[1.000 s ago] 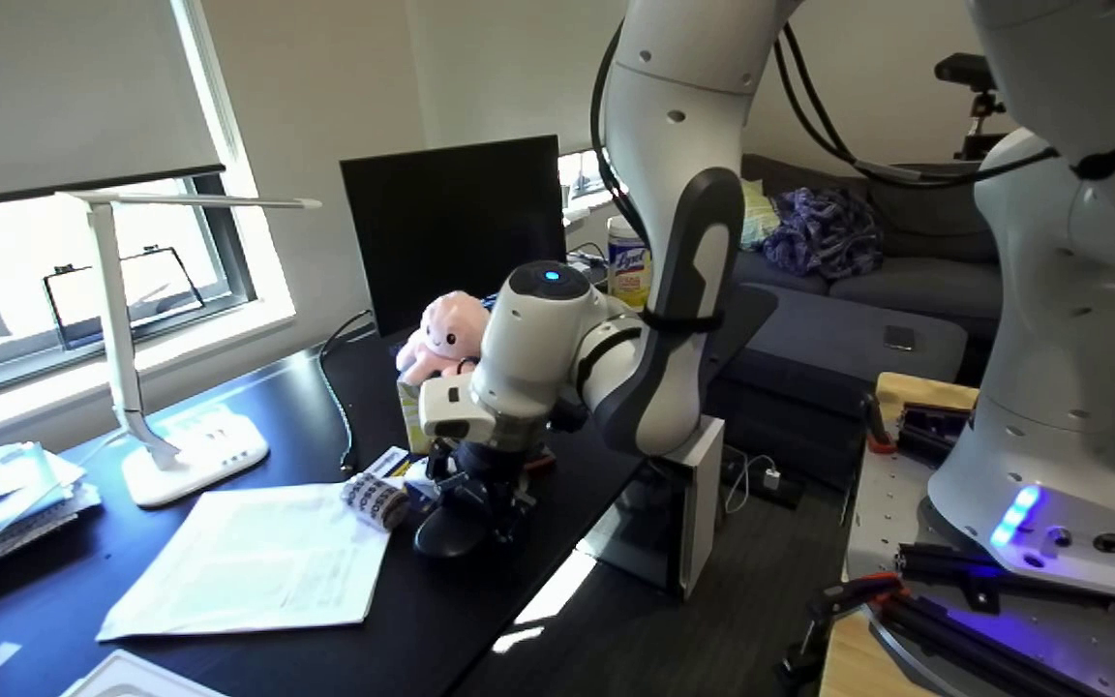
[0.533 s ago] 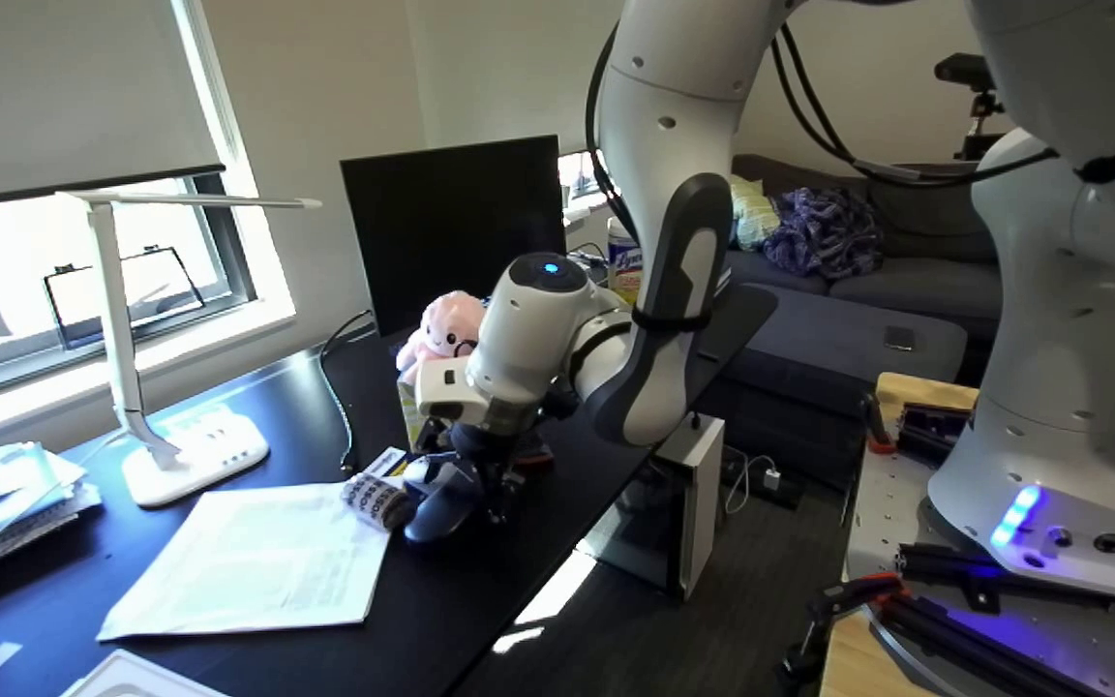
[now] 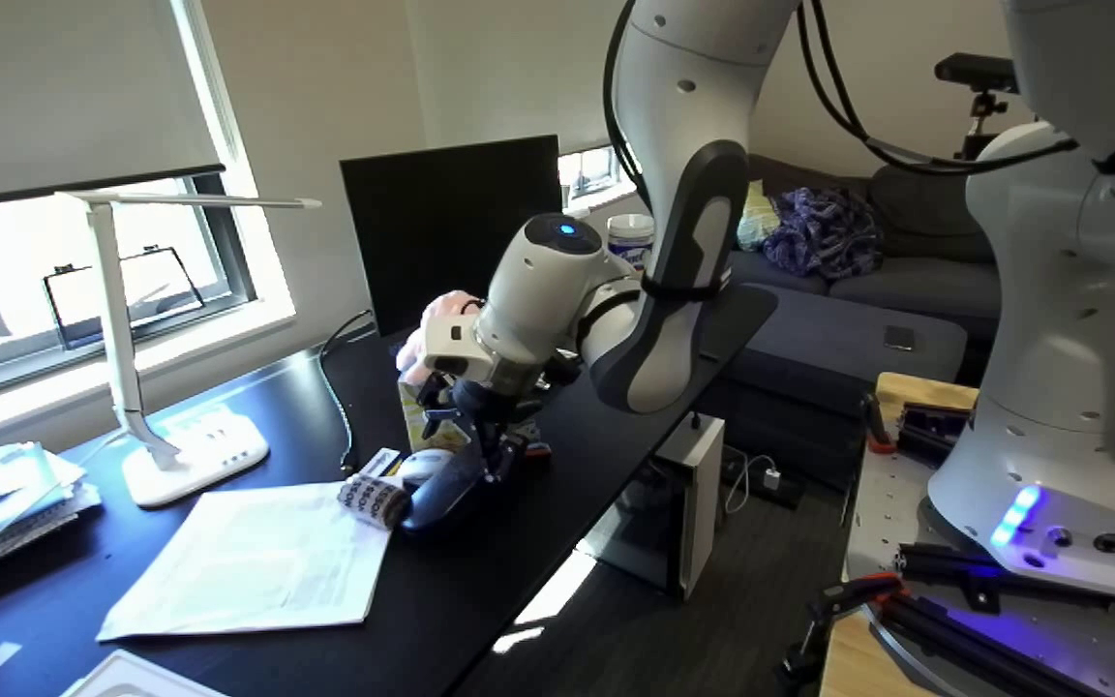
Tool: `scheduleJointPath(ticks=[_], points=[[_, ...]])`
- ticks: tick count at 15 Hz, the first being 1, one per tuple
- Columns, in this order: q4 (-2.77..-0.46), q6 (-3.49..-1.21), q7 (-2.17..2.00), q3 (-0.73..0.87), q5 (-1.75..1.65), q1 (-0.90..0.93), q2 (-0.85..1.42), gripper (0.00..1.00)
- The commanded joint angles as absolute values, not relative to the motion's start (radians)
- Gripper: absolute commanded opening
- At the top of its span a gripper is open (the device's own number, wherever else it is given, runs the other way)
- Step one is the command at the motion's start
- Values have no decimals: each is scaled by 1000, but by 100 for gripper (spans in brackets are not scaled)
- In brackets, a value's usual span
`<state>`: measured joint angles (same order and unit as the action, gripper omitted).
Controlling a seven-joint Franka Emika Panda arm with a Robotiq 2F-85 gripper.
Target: Move the stapler and black spectacle case to the left side of the desk
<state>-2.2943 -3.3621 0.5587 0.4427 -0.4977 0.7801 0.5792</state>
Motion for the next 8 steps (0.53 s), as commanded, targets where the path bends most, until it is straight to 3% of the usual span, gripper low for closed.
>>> scheduleJointPath(ticks=[1, 4, 8], points=[[-2357, -3345, 543, 473, -482, 820, 522, 100], [-2398, -3304, 509, 517, -463, 860, 479, 100], [-2458, -3165, 416, 766, -384, 1068, 396, 100]])
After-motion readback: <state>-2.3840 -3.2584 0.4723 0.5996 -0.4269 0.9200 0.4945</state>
